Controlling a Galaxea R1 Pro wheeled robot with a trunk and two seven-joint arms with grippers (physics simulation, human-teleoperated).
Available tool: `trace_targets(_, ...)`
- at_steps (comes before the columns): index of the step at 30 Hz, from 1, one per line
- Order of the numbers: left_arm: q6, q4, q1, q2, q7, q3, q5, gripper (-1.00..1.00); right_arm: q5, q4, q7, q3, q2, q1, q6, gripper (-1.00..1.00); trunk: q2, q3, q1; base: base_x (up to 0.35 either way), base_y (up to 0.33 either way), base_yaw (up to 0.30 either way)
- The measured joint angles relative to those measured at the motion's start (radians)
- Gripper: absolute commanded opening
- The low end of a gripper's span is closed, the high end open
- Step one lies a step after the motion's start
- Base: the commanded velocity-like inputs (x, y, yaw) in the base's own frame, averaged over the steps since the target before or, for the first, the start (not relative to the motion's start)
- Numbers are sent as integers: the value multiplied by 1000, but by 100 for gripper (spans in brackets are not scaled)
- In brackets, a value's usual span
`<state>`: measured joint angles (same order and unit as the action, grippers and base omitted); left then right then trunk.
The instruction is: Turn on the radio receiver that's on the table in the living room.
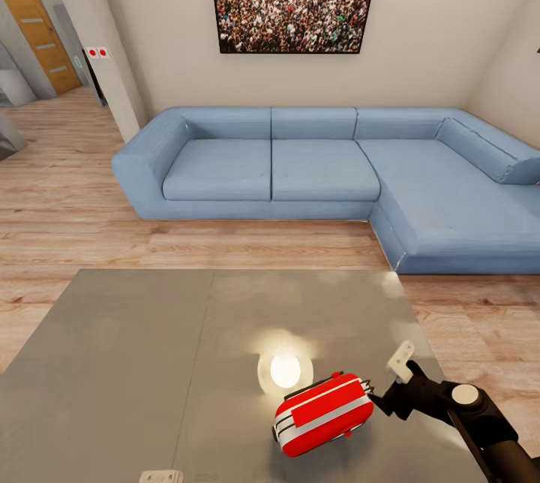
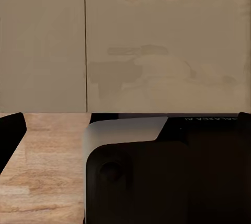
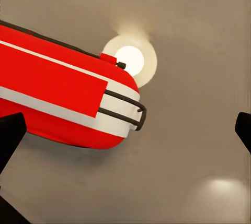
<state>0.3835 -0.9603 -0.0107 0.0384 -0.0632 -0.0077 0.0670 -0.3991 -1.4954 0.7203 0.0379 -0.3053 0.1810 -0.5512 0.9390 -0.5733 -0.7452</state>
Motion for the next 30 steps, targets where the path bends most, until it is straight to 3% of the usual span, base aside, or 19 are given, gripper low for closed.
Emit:
trace_targets(2,0,0,0,0,0,0,0,100,-1,-13,15,0,-7,0,0,100,0,0,0,0,0,0)
trace_targets(5,1,0,0,0,0,0,1,100,-32,-35,91,0,-17,13,0,100,0,0,0,0,0,0)
trace_targets(7,1,0,0,0,0,0,2,100,-72,-40,159,0,-16,41,0,100,0,0,0,0,0,0)
trace_targets(9,1,0,0,0,0,0,2,100,-147,-43,275,-2,-12,81,0,100,0,0,0,0,0,0)
trace_targets(11,1,0,0,0,0,0,2,100,-181,-45,328,-2,-9,99,0,100,0,0,0,0,0,0)
trace_targets(24,0,0,0,0,0,0,1,100,-219,-34,398,-1,-8,146,0,100,0,0,0,0,0,0)
trace_targets(28,0,0,0,0,0,0,1,100,-237,18,419,0,-5,204,-1,100,0,0,0,0,0,0)
trace_targets(30,0,0,0,0,0,0,1,100,-261,98,440,1,0,264,0,100,0,0,0,0,0,0)
